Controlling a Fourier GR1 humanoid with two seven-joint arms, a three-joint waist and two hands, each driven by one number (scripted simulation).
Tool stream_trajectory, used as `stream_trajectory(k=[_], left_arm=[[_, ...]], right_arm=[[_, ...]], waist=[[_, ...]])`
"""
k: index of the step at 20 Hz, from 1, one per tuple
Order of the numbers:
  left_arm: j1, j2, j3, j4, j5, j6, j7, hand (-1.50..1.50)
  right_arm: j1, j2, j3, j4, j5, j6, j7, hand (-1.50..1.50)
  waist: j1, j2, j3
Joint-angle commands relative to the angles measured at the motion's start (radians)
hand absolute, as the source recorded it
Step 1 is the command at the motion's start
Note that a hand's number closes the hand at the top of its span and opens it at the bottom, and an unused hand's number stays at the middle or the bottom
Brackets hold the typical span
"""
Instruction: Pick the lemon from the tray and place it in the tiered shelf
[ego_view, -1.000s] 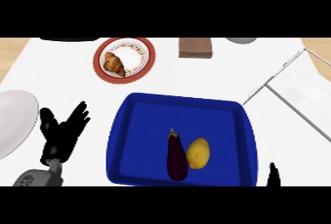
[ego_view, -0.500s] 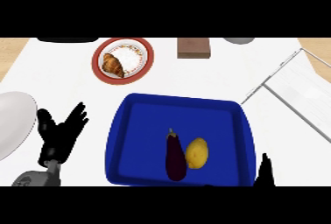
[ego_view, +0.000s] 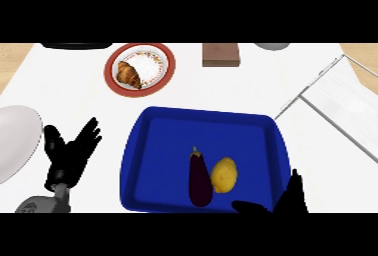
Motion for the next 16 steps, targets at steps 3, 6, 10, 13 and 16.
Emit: stream_trajectory(k=[3,6,10,13,16], left_arm=[[0.016,-0.012,0.009,0.004,-0.004,0.013,-0.004,0.00],[-0.019,-0.024,-0.006,-0.007,-0.014,0.026,0.027,0.00],[0.018,-0.014,0.007,0.025,-0.016,0.000,-0.015,0.00],[-0.010,-0.021,0.015,0.046,-0.011,-0.013,-0.017,0.00],[0.023,0.003,0.031,-0.001,0.003,-0.024,-0.008,0.00]], right_arm=[[-0.081,0.004,-0.018,0.103,0.016,-0.036,0.241,-1.50],[-0.133,0.004,-0.026,0.117,0.006,-0.057,0.241,-1.50],[-0.122,0.004,0.023,0.179,0.024,-0.146,0.241,-1.50],[-0.190,0.004,0.006,0.251,0.010,-0.162,0.241,-1.50],[-0.244,0.003,-0.006,0.274,-0.041,-0.127,0.242,-1.50]], waist=[[-0.003,-0.003,0.000],[-0.009,-0.003,0.001],[-0.008,-0.006,0.001],[-0.008,-0.004,0.002],[0.005,-0.006,0.003]])
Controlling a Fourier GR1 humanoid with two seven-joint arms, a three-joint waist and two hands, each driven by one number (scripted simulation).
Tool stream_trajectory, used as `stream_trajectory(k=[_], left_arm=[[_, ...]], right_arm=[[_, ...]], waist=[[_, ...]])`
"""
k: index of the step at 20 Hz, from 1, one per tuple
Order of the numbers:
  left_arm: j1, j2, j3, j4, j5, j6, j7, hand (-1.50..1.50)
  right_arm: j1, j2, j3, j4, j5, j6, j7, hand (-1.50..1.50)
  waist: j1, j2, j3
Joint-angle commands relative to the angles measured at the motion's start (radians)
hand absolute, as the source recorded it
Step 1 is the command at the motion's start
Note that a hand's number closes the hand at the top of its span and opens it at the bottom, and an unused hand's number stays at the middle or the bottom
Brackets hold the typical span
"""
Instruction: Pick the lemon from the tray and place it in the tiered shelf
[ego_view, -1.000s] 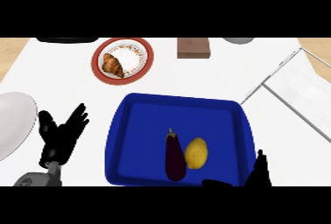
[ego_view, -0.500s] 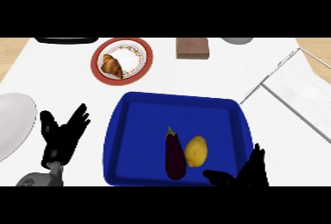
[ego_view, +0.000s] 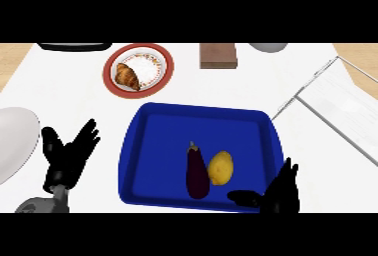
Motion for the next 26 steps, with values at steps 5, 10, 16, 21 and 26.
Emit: stream_trajectory(k=[5,10,16,21,26], left_arm=[[-0.029,0.006,0.013,-0.001,0.009,-0.024,0.018,0.00],[-0.022,-0.036,-0.016,0.006,-0.040,0.032,0.010,0.00],[0.020,-0.041,-0.003,0.001,-0.018,-0.008,0.016,0.00],[0.000,0.027,0.076,0.044,0.009,-0.085,-0.016,0.00],[0.004,-0.025,0.048,0.035,-0.037,-0.022,0.004,0.00]], right_arm=[[-0.185,0.016,0.079,0.122,-0.138,0.066,0.198,1.50],[-0.253,0.015,0.139,0.164,-0.122,-0.037,0.222,1.50],[-0.340,0.015,0.094,0.155,-0.083,0.059,0.149,1.50],[-0.406,-0.096,-0.012,0.107,-0.205,0.213,-0.068,1.50],[-0.493,-0.062,0.016,-0.091,0.081,0.265,0.107,1.50]], waist=[[0.018,0.012,0.015],[0.015,0.010,0.015],[0.003,0.007,0.014],[-0.004,0.007,0.014],[-0.013,0.002,0.013]])
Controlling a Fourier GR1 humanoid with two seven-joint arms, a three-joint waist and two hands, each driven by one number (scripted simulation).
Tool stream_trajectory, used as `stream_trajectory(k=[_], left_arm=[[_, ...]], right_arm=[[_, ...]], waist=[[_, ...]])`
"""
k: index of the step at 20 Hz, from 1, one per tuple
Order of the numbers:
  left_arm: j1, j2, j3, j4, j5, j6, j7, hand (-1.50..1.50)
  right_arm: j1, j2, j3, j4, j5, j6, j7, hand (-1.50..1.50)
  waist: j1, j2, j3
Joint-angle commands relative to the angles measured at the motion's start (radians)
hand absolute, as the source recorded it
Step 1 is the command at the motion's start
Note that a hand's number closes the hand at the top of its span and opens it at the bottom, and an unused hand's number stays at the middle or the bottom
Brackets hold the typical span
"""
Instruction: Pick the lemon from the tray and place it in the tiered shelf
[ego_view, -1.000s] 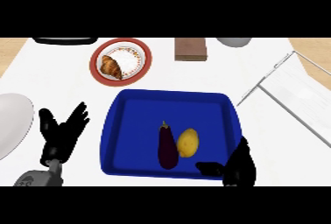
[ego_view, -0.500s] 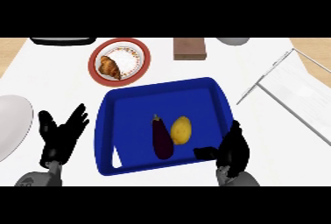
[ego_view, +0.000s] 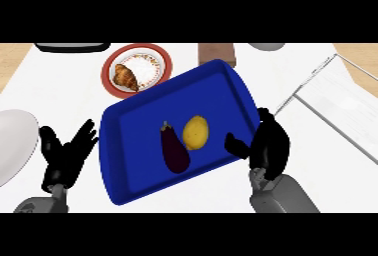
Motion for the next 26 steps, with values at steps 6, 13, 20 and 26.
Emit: stream_trajectory(k=[6,13,20,26], left_arm=[[0.044,-0.001,-0.010,-0.052,-0.010,0.005,0.033,0.00],[0.025,0.010,0.026,-0.010,0.003,-0.007,0.021,0.00],[0.008,0.005,0.022,-0.031,0.002,-0.012,0.033,0.00],[0.047,0.006,0.025,-0.053,-0.010,-0.001,0.025,0.00]], right_arm=[[-0.182,0.039,-0.049,-0.272,0.346,0.346,0.296,1.50],[-0.283,0.052,-0.186,-0.437,0.402,0.601,0.268,1.50],[-0.462,0.047,-0.419,-0.496,0.394,0.788,0.196,1.50],[-0.586,-0.063,-0.640,-0.495,0.348,0.914,0.091,1.50]], waist=[[-0.008,-0.012,0.000],[-0.027,-0.013,0.000],[-0.014,-0.008,0.001],[-0.009,-0.008,0.002]])
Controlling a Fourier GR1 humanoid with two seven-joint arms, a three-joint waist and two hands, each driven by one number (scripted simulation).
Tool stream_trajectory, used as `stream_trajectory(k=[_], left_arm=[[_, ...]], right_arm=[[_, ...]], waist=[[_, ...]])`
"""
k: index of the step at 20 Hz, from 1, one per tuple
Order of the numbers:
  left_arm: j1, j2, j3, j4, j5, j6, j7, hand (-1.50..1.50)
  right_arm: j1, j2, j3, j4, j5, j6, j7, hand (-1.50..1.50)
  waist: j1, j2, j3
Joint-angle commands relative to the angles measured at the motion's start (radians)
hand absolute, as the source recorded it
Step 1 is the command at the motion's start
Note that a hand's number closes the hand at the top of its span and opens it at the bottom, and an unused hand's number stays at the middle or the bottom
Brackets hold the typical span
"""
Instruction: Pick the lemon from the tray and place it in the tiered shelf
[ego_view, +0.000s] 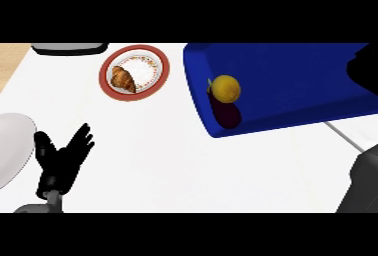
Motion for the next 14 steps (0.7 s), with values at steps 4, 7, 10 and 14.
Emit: stream_trajectory(k=[4,7,10,14], left_arm=[[-0.047,-0.021,-0.009,0.038,-0.022,0.007,0.003,0.00],[-0.035,0.006,0.020,0.011,0.008,-0.015,0.028,0.00],[-0.059,-0.005,0.017,0.027,-0.006,-0.004,0.025,0.00],[0.005,-0.013,-0.006,-0.019,-0.024,-0.017,0.009,0.00]], right_arm=[[-0.162,-0.109,-0.227,0.033,-0.081,0.285,0.060,1.50],[-0.196,-0.174,-0.329,0.068,-0.137,0.352,0.005,1.50],[-0.192,-0.211,-0.411,0.150,-0.190,0.369,-0.069,1.50],[-0.151,-0.249,-0.427,0.197,-0.198,0.378,-0.126,1.50]], waist=[[-0.002,0.006,0.001],[0.004,0.004,0.001],[0.006,0.008,0.002],[0.020,0.009,0.002]])
